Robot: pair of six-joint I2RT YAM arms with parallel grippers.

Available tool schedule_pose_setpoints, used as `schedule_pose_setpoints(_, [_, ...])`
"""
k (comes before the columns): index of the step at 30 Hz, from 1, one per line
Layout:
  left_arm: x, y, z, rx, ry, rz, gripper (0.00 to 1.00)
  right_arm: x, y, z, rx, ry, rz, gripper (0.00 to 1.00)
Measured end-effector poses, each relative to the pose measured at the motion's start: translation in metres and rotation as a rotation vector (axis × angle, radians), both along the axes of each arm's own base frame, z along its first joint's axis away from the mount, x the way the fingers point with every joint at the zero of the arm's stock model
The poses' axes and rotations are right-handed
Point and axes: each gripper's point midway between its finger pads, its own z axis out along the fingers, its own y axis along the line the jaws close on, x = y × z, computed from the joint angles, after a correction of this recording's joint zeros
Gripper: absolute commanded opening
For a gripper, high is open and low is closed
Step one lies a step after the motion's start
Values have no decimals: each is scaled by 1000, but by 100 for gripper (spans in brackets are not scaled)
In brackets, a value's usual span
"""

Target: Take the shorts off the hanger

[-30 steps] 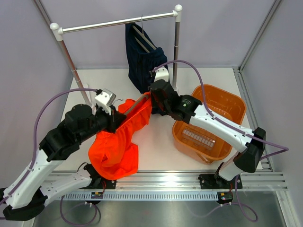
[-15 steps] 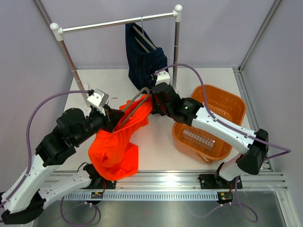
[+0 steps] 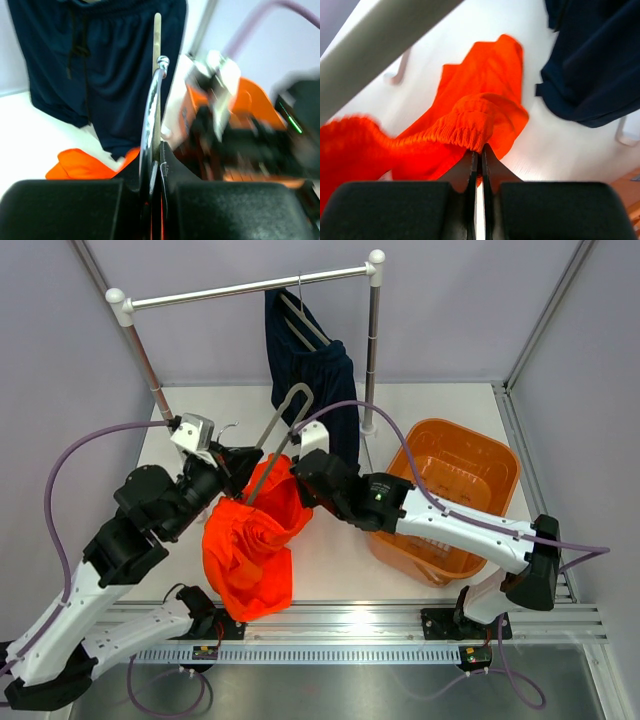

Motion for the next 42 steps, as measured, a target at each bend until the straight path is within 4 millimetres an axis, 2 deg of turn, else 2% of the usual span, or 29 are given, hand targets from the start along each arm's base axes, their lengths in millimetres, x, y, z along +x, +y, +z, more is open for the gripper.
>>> schedule_pose_setpoints(4, [16,-1,1,-17,-5,65,0,-34,19,6,-2,-10,80,0])
schedule_pose_setpoints(9, [39,-3,1,-22,-13,150,0,-73,39,30,29,-42,165,0])
schedule_pose_setpoints(13, [54,-2,5,-16,-39,215,0,-98,46,41,30,-62,216,0])
schedule_pose_setpoints(20, [83,-6,29,23,-113,305,0,-137,56,65,39,-104,304,0])
schedule_pose_setpoints(25, [93,-3,49,50,-160,359,0,-137,53,67,23,-132,287,0])
schedule_pose_setpoints(31, [97,23,66,90,-212,486,0,-123,40,85,-3,-201,217,0])
schedule_pose_setpoints(37, [99,44,77,125,-255,597,0,-117,31,102,-3,-246,196,0])
schedule_pose_setpoints(39, [100,53,78,146,-265,646,0,-114,25,112,1,-269,184,0])
schedule_pose_setpoints(42, [102,64,75,177,-268,715,0,-109,12,140,28,-310,161,0])
